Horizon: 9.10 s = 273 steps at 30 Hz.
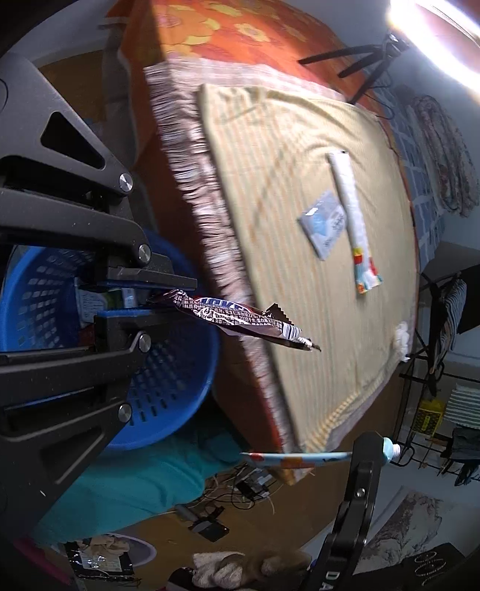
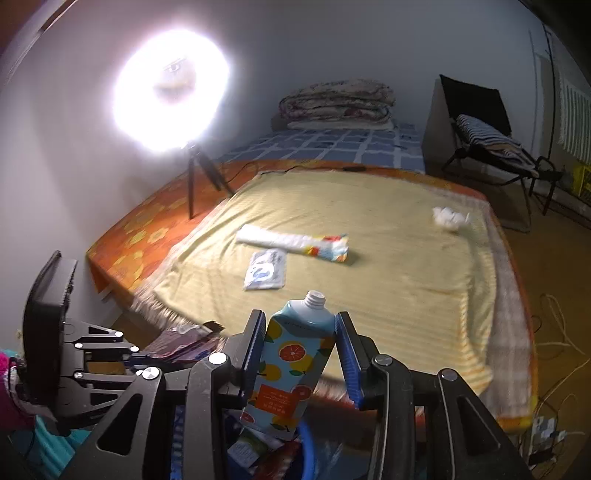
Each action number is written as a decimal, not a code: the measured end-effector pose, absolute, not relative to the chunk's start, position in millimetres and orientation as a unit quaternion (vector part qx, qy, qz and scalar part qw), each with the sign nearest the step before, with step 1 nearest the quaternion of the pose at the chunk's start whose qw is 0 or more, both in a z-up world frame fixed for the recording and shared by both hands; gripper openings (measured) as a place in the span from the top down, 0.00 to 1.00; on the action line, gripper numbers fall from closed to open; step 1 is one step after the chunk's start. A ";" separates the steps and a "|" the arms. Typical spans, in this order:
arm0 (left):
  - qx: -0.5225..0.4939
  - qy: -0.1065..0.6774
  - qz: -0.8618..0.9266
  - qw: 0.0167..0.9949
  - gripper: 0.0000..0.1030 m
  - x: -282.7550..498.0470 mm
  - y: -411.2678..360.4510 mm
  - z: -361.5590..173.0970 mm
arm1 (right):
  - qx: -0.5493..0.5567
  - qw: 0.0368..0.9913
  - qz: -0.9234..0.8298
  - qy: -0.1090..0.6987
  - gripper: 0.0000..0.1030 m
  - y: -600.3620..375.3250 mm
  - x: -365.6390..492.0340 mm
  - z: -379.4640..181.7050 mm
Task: Collect trash
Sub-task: 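Carry both items over the blue basket and open both grippers, then move both grippers back over the blanket toward the wipe packet and snack wrapper, then grasp the alcohol wipe packet with the left gripper while the right gripper grasps the white snack wrapper, then carry both wrappers over the blue basket and open both grippers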
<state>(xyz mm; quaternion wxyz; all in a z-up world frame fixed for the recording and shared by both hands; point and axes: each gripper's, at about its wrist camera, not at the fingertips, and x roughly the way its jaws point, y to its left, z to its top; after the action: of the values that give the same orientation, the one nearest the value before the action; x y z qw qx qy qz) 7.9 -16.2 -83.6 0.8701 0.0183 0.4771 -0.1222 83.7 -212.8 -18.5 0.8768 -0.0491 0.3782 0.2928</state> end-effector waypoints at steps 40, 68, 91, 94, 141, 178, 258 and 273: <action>-0.008 0.572 -0.086 0.816 0.76 -41.9 -16.2 -179.8 | -0.014 0.800 0.310 0.513 0.61 -204.5 1.2 -144.5; -0.010 0.558 -0.060 0.827 0.39 -36.7 -7.0 -171.3 | 0.001 0.801 0.293 0.522 0.10 -213.3 8.3 -152.3; -0.022 0.519 -0.061 0.852 0.39 18.8 4.9 -104.4 | -0.051 0.831 0.333 0.443 0.04 -215.2 100.0 -69.0; -0.023 0.513 -0.055 0.856 0.39 25.9 12.5 -95.6 | -0.067 0.827 0.345 0.438 0.04 -209.2 122.3 -58.4; -0.116 0.518 -0.038 0.847 0.39 123.1 65.5 -89.3 | -0.157 0.751 0.390 0.510 0.66 -61.8 332.1 -128.1; -0.044 0.537 0.022 0.842 0.53 237.8 0.1 -122.3 | -0.111 0.780 0.291 0.542 0.51 -162.6 299.4 -127.9; -0.031 0.519 -0.017 0.854 0.53 -24.1 -16.1 -142.6 | 0.024 0.803 0.314 0.506 0.78 -198.7 35.8 -144.8; -0.031 0.528 -0.004 0.848 0.39 -26.6 -15.7 -152.4 | 0.029 0.799 0.304 0.519 0.62 -203.4 37.0 -156.8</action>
<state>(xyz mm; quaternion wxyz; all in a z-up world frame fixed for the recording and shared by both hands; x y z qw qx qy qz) -26.6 -15.7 -152.4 0.8484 -0.0306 0.5285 -0.0044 37.0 -203.4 -156.8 0.7987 0.0289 0.5187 0.3037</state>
